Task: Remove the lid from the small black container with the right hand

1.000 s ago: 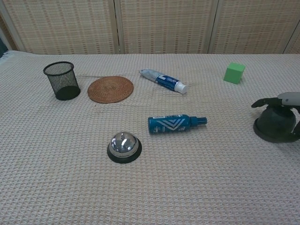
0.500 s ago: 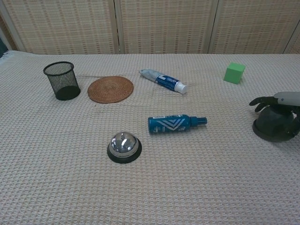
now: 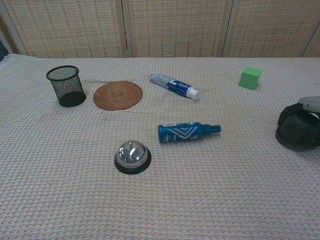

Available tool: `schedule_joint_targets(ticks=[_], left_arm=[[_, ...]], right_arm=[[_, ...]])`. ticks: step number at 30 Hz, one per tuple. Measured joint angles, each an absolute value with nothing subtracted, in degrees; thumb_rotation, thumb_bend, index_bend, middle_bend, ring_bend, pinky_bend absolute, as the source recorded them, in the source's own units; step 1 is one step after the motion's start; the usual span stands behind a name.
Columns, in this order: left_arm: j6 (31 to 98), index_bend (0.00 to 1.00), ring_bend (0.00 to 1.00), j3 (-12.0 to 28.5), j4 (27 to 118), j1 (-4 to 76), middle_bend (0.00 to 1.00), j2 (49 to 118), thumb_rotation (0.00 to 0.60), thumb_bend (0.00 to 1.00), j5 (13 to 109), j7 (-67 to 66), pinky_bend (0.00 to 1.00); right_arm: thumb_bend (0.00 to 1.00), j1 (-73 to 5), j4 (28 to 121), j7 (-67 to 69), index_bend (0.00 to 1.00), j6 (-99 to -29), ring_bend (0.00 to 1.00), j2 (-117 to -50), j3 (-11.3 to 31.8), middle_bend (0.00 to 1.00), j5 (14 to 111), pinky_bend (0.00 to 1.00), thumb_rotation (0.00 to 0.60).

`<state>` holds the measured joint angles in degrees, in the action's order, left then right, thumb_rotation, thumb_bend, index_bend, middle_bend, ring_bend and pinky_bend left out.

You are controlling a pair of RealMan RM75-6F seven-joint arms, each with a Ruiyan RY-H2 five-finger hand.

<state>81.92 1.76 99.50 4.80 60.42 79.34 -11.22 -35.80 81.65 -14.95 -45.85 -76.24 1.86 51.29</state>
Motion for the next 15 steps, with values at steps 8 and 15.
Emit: schedule_joint_targets(ticks=[8, 15], left_arm=[[81.89, 0.45, 0.02, 1.76, 99.39, 4.79, 0.00, 60.44, 0.600, 0.41, 79.40, -11.06, 0.40], [81.67, 0.45, 0.02, 1.78, 99.35, 4.87, 0.00, 60.54, 0.600, 0.41, 79.26, -11.29, 0.40]], right_arm=[[0.21, -33.69, 82.35, -13.48, 0.65, -52.23, 0.77, -76.76, 2.47, 0.59, 56.45, 0.91, 0.600], [0.21, -30.39, 82.62, -2.74, 0.65, -63.48, 0.77, -76.96, 2.86, 0.59, 72.09, 0.91, 0.600]])
